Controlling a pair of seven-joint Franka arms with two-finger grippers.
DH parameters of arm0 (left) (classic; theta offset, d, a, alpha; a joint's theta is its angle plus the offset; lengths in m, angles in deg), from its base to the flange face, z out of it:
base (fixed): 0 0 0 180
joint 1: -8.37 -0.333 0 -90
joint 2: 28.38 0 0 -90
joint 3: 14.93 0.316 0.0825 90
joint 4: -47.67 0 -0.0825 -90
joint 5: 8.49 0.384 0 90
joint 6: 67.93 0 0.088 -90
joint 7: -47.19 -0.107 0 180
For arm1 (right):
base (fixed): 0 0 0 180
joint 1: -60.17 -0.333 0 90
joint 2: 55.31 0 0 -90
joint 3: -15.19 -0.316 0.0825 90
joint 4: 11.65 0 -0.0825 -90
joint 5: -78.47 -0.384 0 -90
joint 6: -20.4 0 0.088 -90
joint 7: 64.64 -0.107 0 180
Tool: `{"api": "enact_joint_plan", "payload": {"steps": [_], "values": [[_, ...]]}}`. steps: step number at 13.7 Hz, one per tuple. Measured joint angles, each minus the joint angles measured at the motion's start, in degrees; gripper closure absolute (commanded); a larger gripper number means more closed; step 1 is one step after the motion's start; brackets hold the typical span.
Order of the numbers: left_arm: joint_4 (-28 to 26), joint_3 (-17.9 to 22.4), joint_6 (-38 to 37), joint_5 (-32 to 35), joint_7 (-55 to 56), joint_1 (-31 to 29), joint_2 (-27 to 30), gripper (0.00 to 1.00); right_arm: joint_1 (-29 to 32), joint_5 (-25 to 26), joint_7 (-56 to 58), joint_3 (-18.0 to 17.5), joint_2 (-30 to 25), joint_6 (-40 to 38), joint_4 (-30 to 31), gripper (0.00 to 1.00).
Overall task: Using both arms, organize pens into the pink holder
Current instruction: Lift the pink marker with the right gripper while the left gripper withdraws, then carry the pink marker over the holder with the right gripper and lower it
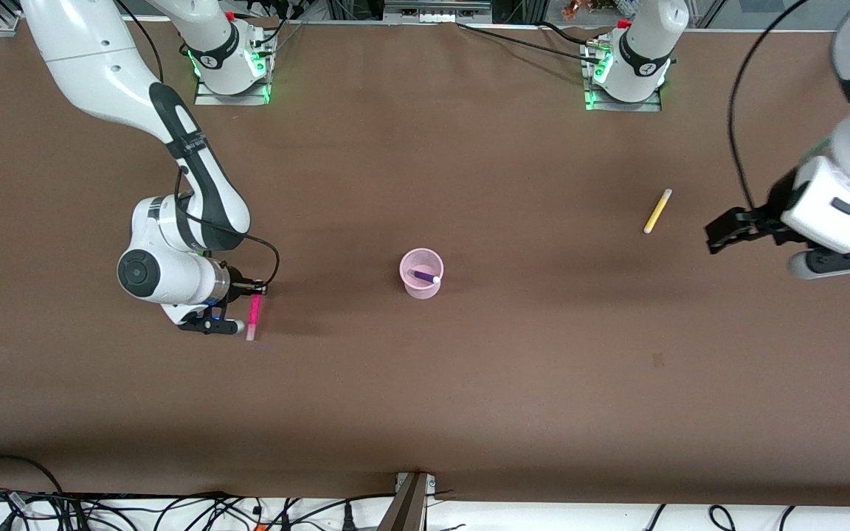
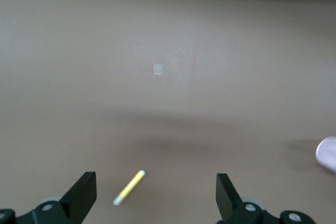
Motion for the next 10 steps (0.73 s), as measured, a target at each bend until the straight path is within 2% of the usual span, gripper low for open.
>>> {"api": "enact_joint_plan", "payload": {"steps": [2, 4, 7, 10], "values": [[-1.2, 0.0, 0.0, -1.3, -7.7, -4.0, 0.2, 0.00, -1.8, -1.8, -8.5, -1.2, -1.0, -8.9, -4.8, 1.00], [-2.7, 0.0, 0.0, -1.4, -12.9, -6.1, 0.3, 0.00, -3.2, -4.8, -17.2, -3.8, -1.7, -14.6, -8.6, 1.00], [-6.2, -0.3, 1.6, -1.4, -15.1, -6.3, 0.4, 0.00, -3.7, -11.0, -25.8, -8.9, -2.7, -16.7, -10.2, 1.00], [-12.0, -0.6, 6.3, -1.4, -15.3, -6.3, 1.9, 0.00, -4.3, -19.5, -32.2, -12.3, -2.7, -16.6, -10.2, 1.00]]}}
